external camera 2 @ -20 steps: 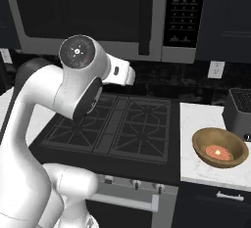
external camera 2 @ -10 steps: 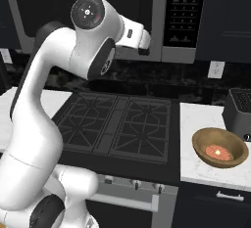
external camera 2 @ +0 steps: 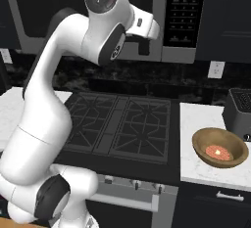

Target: Open the microwave, place the bowl with waffle inside the microwave, then close the microwave door and turn it on.

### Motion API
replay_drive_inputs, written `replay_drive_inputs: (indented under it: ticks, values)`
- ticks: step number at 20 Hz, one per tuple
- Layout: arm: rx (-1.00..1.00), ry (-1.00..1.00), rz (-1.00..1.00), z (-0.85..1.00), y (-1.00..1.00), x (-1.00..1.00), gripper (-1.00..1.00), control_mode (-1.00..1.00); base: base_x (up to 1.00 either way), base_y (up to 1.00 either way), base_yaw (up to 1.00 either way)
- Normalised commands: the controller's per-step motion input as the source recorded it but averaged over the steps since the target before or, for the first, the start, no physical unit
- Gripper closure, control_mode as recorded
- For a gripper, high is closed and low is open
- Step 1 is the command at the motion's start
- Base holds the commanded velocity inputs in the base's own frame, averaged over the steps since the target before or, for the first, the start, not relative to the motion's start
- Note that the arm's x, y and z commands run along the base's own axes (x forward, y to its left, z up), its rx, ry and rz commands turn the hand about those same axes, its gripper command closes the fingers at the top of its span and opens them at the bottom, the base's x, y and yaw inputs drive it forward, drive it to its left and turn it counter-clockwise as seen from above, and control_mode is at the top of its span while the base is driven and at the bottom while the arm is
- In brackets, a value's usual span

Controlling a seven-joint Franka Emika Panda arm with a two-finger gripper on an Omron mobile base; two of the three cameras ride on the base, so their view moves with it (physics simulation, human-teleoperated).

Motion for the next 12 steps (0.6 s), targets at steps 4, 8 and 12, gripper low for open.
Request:
replay_drive_inputs:
  ticks: [4, 8, 12]
  values:
    - [0.0, 0.0, 0.0, -0.1, -0.26, 0.71, -1.0, -1.0, 0.0, 0.0, 0.0]
    - [0.0, 0.0, 0.0, -0.11, 0.0, 0.71, -1.0, -1.0, 0.0, 0.0, 0.0]
    - [0.0, 0.0, 0.0, -0.07, 0.0, 0.62, -1.0, -1.0, 0.0, 0.0, 0.0]
